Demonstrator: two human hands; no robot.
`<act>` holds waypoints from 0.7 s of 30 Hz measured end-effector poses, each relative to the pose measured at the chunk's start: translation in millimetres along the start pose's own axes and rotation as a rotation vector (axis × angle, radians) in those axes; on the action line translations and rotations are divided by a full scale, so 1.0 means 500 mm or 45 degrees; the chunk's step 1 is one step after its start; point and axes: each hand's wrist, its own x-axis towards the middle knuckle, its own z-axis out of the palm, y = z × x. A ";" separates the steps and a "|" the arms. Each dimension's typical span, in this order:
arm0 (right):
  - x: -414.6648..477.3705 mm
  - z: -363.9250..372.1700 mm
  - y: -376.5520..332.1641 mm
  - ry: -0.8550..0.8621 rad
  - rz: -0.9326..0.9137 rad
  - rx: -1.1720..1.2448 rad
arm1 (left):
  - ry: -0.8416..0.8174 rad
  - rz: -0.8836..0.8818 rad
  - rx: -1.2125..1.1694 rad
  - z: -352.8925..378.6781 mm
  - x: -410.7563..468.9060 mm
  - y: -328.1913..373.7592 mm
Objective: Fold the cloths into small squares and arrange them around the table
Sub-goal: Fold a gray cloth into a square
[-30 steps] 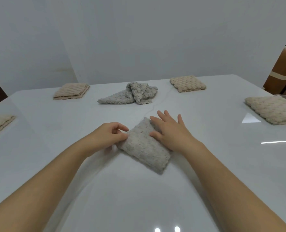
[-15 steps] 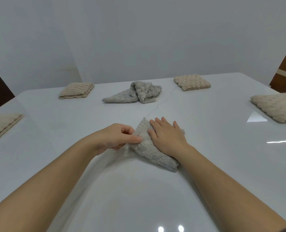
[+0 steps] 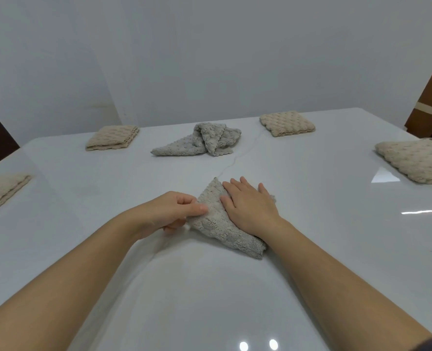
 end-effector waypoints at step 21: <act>0.003 0.002 0.005 0.005 -0.046 0.029 | 0.400 0.238 1.242 0.097 0.055 -0.004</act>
